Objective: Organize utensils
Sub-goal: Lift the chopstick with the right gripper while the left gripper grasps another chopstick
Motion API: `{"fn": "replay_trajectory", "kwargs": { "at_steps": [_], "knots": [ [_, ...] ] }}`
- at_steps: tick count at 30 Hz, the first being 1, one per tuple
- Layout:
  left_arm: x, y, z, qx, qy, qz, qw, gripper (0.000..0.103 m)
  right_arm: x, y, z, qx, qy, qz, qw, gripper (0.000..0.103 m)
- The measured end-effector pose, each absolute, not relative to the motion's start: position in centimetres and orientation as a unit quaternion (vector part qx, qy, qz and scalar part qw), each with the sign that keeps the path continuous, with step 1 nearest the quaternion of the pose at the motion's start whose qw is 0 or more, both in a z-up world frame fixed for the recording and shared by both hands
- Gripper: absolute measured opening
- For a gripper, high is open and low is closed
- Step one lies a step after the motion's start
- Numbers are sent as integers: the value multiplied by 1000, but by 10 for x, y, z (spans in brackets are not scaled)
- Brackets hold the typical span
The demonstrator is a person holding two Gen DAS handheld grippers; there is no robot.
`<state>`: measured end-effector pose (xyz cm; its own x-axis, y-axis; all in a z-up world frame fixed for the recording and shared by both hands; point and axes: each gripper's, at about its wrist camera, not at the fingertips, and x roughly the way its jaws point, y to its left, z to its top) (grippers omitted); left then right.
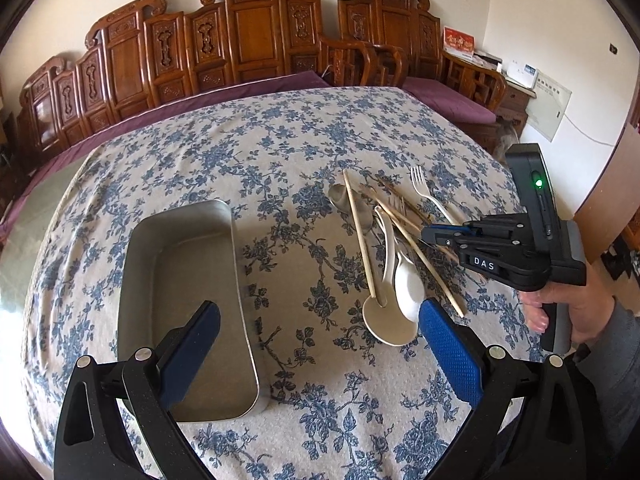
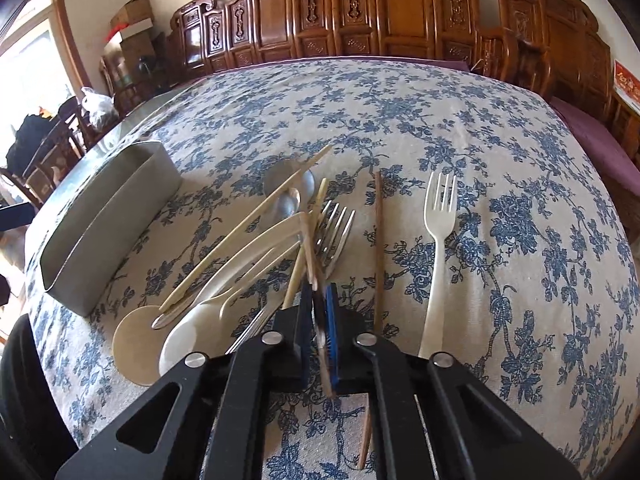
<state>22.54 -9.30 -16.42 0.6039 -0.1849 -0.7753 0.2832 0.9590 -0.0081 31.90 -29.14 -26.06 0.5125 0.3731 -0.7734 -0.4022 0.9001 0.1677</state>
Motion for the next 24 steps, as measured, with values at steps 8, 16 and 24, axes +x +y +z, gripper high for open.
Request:
{"fn": "replay_trajectory", "kwargs": {
  "at_steps": [8,16,24],
  "knots": [
    [244,-101,-174,59,435,-131,889,95,312,-308,-241,23,409,231,882,6],
    [282,-120,-192,29,470,-157,868,72,320,-331,-239,55,406,192,892,6],
    [315,-139,-220,9,504,-170,847,37,325,-339,-244,65,411,178,892,6]
  ]
}}
